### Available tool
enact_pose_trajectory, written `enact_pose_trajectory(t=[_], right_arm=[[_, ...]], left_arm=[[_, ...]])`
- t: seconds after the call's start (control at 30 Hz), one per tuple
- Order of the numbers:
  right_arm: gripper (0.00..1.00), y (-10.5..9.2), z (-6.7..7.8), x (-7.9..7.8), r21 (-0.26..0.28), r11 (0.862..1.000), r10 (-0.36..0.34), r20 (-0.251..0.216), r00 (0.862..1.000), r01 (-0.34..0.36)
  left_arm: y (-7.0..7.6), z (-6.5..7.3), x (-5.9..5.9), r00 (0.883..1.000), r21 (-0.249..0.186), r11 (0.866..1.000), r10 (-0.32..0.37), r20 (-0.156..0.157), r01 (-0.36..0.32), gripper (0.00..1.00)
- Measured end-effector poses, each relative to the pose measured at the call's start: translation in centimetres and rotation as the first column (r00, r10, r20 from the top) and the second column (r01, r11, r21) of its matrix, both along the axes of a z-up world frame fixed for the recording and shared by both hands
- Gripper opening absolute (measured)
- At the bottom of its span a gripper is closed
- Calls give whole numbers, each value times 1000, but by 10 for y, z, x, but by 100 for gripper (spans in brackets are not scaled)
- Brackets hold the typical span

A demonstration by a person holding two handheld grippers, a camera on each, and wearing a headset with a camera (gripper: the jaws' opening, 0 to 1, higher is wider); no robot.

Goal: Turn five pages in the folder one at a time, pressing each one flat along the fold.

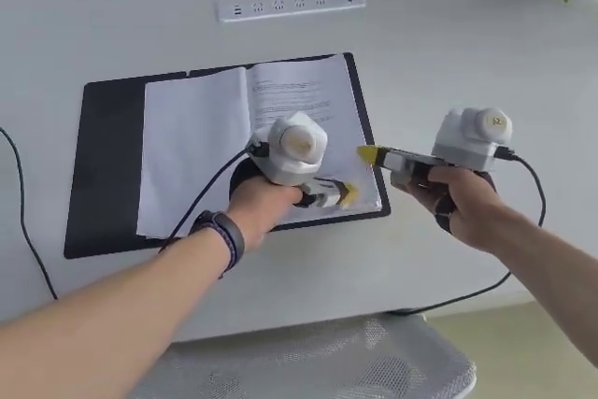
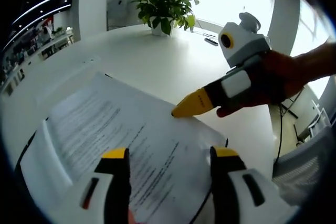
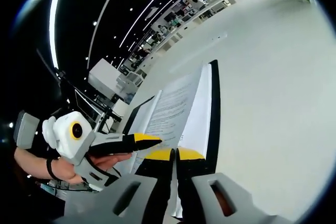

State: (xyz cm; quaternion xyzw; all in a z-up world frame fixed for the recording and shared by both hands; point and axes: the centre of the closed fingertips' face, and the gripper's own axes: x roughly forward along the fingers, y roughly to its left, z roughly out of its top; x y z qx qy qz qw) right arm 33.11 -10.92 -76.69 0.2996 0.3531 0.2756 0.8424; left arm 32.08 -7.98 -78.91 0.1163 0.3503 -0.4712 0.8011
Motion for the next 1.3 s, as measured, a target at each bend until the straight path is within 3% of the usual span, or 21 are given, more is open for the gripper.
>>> enact_pose_trajectory(t=[0.33, 0.67, 0.97, 1.3], right_arm=[[0, 1, 10, -2, -3, 1000, -6, 11, 1000, 6], [0, 7, 31, -2, 0, 1000, 9, 54, 998, -9], [0, 23, 59, 0, 23, 999, 42, 121, 992, -45], [0, 51, 91, 6, 30, 994, 100, 189, 977, -107]], left_arm=[[28, 25, 15, 999, -20, 999, 43, 33, -43, 67], [57, 41, 19, 996, -27, 998, 55, 68, -53, 69], [101, 52, 16, 991, -42, 994, 104, 83, -101, 71], [158, 65, 6, 977, -62, 980, 196, 87, -191, 72]])
